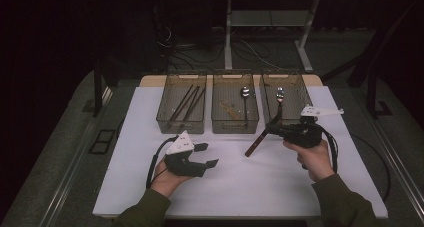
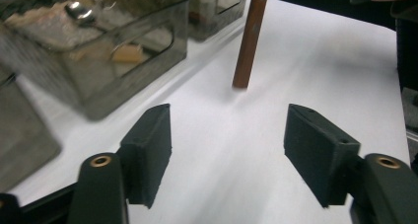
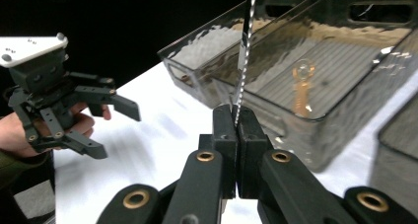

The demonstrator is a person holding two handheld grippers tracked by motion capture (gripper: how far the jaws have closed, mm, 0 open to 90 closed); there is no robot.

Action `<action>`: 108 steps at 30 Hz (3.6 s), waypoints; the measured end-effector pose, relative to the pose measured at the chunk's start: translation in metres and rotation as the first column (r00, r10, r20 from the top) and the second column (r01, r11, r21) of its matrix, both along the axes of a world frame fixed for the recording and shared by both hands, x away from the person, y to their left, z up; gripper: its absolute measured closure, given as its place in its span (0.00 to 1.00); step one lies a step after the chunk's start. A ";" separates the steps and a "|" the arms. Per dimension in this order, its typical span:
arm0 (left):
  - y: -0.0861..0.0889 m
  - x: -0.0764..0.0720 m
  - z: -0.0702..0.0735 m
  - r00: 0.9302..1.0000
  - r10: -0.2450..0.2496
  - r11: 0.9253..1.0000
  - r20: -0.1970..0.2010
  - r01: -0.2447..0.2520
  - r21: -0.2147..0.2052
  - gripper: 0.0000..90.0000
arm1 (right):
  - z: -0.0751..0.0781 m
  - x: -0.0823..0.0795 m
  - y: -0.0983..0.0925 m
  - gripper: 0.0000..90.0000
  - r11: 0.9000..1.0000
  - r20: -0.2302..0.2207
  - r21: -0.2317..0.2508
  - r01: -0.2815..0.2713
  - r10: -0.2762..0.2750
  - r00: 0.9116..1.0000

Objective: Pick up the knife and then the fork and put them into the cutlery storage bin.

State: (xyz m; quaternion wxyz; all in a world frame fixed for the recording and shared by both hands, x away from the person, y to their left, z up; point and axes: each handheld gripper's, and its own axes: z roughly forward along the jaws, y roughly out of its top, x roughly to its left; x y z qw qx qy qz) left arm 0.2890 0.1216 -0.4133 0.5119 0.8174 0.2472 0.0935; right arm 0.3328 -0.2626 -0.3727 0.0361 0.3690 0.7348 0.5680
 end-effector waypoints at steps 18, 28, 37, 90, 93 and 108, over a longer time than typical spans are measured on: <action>0.043 -0.012 -0.024 0.997 0.054 0.998 -0.056 -0.054 0.016 0.00 | 0.031 0.006 -0.039 0.99 0.994 0.020 -0.091 0.056 -0.055 0.998; 0.040 -0.013 -0.023 0.997 0.055 0.998 -0.053 -0.054 0.016 0.00 | 0.074 0.025 -0.062 0.99 0.982 0.063 -0.132 0.138 -0.130 0.989; 0.039 -0.013 -0.023 0.997 0.053 0.999 -0.053 -0.052 0.018 0.00 | 0.092 0.055 -0.083 0.99 0.949 0.085 -0.192 0.250 -0.238 0.968; 0.036 -0.014 -0.024 0.998 0.015 0.999 -0.067 -0.012 0.041 0.00 | -0.005 0.141 -0.063 0.73 0.850 -0.033 -0.449 0.276 -0.325 0.945; 0.036 -0.014 -0.024 0.998 0.015 0.999 -0.068 -0.012 0.041 0.00 | -0.002 0.139 -0.064 0.64 0.874 -0.053 -0.407 0.266 -0.313 0.948; 0.037 -0.013 -0.024 0.997 0.005 0.999 -0.073 -0.001 0.052 0.00 | 0.004 0.106 -0.056 0.22 0.931 -0.023 -0.297 0.214 -0.232 0.973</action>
